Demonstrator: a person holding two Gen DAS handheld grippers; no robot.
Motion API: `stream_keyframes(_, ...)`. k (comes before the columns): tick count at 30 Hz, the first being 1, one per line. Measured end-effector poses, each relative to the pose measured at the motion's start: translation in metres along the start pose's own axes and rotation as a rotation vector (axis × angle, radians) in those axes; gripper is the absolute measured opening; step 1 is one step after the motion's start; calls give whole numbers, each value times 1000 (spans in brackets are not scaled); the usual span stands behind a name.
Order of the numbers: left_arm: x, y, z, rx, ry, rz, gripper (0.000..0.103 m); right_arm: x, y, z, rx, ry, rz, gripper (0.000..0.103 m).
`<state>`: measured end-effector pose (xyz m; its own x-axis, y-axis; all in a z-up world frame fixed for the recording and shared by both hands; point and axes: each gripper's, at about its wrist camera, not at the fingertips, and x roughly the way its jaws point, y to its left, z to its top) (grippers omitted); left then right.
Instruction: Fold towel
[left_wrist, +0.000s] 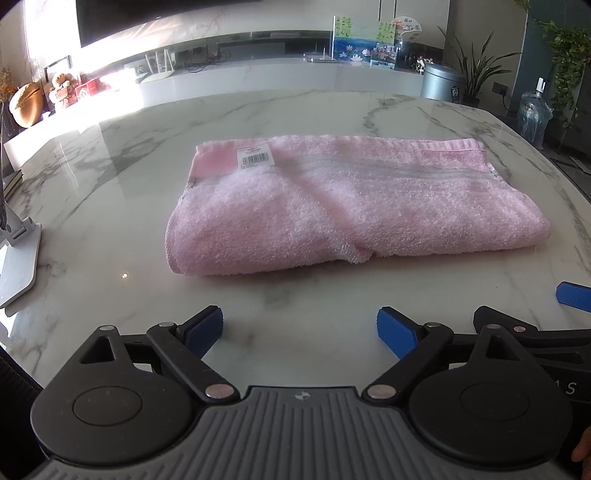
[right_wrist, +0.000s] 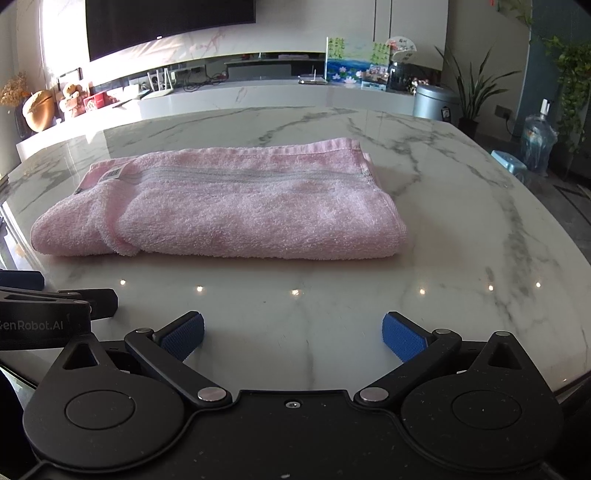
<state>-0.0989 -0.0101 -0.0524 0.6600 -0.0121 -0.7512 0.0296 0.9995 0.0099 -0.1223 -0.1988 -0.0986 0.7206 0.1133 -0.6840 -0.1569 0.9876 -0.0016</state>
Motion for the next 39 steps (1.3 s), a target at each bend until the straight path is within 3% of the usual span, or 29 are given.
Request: stream_keyframes(39, -1, 2, -2, 6, -15, -3, 92, 1, -2, -3, 0, -23, 1, 103)
